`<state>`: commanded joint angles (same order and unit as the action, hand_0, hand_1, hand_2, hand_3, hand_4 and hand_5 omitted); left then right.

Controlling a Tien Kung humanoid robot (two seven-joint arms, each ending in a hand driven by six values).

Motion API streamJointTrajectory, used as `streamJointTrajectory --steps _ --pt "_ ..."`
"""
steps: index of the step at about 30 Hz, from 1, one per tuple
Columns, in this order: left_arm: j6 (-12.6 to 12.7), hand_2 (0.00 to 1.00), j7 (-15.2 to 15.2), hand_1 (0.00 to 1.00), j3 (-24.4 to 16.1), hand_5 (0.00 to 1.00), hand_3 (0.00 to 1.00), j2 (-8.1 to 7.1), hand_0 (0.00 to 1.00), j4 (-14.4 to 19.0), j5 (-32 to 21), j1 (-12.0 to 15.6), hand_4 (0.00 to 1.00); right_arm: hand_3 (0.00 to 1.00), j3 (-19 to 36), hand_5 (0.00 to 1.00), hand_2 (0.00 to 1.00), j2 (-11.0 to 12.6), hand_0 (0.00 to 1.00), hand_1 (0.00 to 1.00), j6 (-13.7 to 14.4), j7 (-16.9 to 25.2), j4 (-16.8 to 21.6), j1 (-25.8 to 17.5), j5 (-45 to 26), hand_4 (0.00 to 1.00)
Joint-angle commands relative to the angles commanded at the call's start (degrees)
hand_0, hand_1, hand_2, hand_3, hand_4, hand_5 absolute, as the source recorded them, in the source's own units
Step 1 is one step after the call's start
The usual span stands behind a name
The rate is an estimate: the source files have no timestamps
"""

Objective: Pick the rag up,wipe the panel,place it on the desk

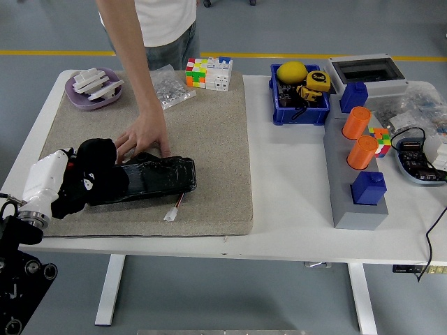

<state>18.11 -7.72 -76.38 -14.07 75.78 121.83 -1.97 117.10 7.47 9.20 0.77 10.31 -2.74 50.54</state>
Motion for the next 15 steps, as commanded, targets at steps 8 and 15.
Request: streamJointTrajectory --steps 8,15 --pt "0.0 0.527 0.0 0.31 -0.7 0.002 0.511 -0.6 0.299 0.6 0.1 0.7 0.238 0.566 0.7 0.417 0.582 0.1 0.688 0.606 0.0 0.1 0.0 0.1 0.5 0.974" --pt "0.3 0.527 0.1 0.312 1.0 0.002 0.512 -0.15 0.299 1.4 -0.1 0.2 0.248 0.566 0.7 0.417 0.582 0.1 0.688 0.606 0.1 0.2 0.0 0.1 0.6 0.974"
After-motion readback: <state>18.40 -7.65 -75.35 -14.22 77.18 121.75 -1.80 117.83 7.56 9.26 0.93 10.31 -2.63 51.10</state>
